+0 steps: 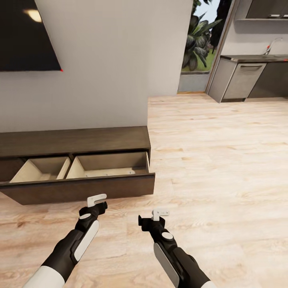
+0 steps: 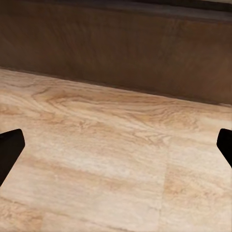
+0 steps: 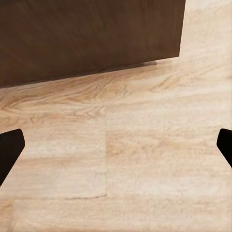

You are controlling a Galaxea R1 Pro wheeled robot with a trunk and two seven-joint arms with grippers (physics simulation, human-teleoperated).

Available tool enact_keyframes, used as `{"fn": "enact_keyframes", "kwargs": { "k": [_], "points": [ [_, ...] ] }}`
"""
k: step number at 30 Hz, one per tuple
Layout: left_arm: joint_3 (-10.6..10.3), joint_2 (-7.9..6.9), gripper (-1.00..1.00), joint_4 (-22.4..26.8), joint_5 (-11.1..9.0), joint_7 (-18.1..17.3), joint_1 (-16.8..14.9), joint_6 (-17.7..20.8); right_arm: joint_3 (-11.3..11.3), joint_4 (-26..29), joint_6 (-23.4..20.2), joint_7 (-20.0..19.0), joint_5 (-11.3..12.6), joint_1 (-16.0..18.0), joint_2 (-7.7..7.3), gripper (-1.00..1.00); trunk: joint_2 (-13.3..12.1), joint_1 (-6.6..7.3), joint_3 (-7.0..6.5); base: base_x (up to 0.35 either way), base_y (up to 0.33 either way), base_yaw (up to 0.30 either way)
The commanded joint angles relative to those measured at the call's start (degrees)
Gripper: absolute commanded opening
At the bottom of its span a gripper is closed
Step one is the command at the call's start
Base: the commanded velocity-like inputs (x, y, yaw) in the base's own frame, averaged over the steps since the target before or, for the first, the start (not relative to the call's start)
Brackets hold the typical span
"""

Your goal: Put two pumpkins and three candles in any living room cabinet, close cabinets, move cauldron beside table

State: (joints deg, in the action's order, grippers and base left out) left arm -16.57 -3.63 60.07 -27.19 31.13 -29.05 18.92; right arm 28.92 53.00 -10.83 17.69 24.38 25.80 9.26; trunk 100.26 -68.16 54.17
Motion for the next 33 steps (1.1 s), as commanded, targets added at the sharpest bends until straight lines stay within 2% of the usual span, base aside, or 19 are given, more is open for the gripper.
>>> {"fn": "enact_keyframes", "kwargs": {
  "k": [1, 6, 12, 15, 18, 22, 27, 30, 33],
  "points": [
    [-0.26, -0.09, 1.0, 0.04, -0.38, 0.51, -0.05, 0.09, 0.19, 0.13, -0.19, 0.45, 0.38, 0.04, -0.07, 1.0, 0.44, -0.22, 0.23, 0.0, 0.0, 0.0],
    [-0.3, -0.18, 1.0, -0.2, -0.34, 0.51, -0.05, -1.1, 0.24, 0.36, -0.05, 0.35, 0.33, 0.04, -0.24, 1.0, 2.44, -1.32, 1.13, 0.0, 0.0, 0.0],
    [-0.87, -0.18, 1.0, -3.77, -0.12, 0.4, -0.05, -7.05, 0.26, 0.71, 0.18, 0.54, 0.24, 0.04, -0.34, 1.0, 4.85, -2.64, 2.2, 0.0, 0.0, 0.0],
    [-2.8, -0.26, 1.0, -5.21, 0.26, 0.36, -0.05, -9.06, 0.29, 0.82, 0.1, 0.66, 0.23, 0.04, -0.34, 1.0, 6.05, -3.3, 2.74, 0.0, 0.0, 0.0],
    [-4.75, -0.25, 1.0, -5.74, 1.72, 0.39, -0.05, -10.15, 0.32, 0.93, 0.28, 0.86, -0.03, 0.04, -0.36, 1.0, 7.26, -3.96, 3.28, 0.0, 0.0, 0.0],
    [-5.37, -0.28, 1.0, -5.93, 2.53, 0.35, -0.05, -11.04, 0.86, 0.83, 3.42, 0.86, -1.03, 0.04, -0.3, 1.0, 8.86, -4.83, 4.0, 0.0, 0.0, 0.0],
    [-5.54, -0.32, 1.0, -6.0, 2.66, 0.34, -0.05, -11.3, 3.48, -0.52, 8.64, 0.9, -2.9, 0.04, 0.01, 1.0, 10.87, -5.93, 4.9, 0.0, 0.0, 0.0],
    [-5.59, -0.34, 1.0, -6.01, 2.73, 0.14, -0.03, -11.34, 4.02, -2.05, 10.44, 0.93, -3.37, 0.31, 0.11, 1.0, 12.07, -6.59, 5.43, 0.0, 0.0, 0.0],
    [-5.6, -0.58, 1.0, -6.01, 2.8, -2.35, 0.02, -11.35, 4.15, -3.93, 11.78, 0.94, -3.43, 1.63, 0.13, 1.0, 13.27, -7.25, 5.97, 0.0, 0.0, 0.0]
  ]
}}
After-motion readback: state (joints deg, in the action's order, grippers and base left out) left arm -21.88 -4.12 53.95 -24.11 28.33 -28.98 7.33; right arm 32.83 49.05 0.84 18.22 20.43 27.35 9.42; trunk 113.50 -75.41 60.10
